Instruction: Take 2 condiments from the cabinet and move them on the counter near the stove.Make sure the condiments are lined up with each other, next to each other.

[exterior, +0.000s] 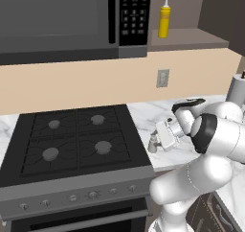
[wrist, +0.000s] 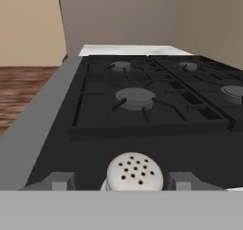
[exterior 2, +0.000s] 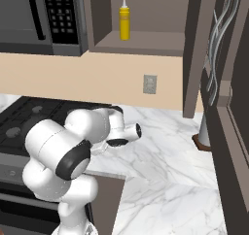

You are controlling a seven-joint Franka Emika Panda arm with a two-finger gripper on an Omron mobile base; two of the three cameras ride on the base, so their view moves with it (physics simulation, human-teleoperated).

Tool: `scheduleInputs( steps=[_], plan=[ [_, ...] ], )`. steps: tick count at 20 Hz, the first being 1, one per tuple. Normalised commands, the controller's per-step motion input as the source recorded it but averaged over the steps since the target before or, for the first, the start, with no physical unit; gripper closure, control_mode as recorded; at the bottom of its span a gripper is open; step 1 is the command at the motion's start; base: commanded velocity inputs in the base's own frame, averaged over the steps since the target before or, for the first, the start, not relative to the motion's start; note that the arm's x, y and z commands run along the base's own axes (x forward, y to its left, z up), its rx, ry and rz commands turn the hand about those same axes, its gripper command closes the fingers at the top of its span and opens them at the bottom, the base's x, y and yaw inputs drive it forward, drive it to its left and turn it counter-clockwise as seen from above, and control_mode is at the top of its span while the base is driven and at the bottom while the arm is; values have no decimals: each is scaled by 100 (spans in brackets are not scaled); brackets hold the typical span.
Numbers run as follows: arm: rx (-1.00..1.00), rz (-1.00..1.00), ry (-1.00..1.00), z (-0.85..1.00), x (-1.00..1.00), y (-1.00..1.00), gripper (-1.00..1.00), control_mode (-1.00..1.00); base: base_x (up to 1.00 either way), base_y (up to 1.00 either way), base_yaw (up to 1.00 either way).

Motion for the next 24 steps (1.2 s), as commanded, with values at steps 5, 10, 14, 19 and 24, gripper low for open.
scheduleInputs(
  steps=[5, 10, 14, 19, 24],
  plan=[
    [0, 6, -4, -4, 0, 0, -100, -100, 0, 0, 0],
    [0, 8, -16, 2, -4, 0, -100, -100, 0, 0, 0],
    [0, 8, -18, 34, -12, 0, -100, -100, 0, 0, 0],
    [0, 2, -10, 50, -28, -4, -100, -100, 0, 0, 0],
    [0, 0, 0, 63, -43, -1, -100, -100, 0, 0, 0]
  ],
)
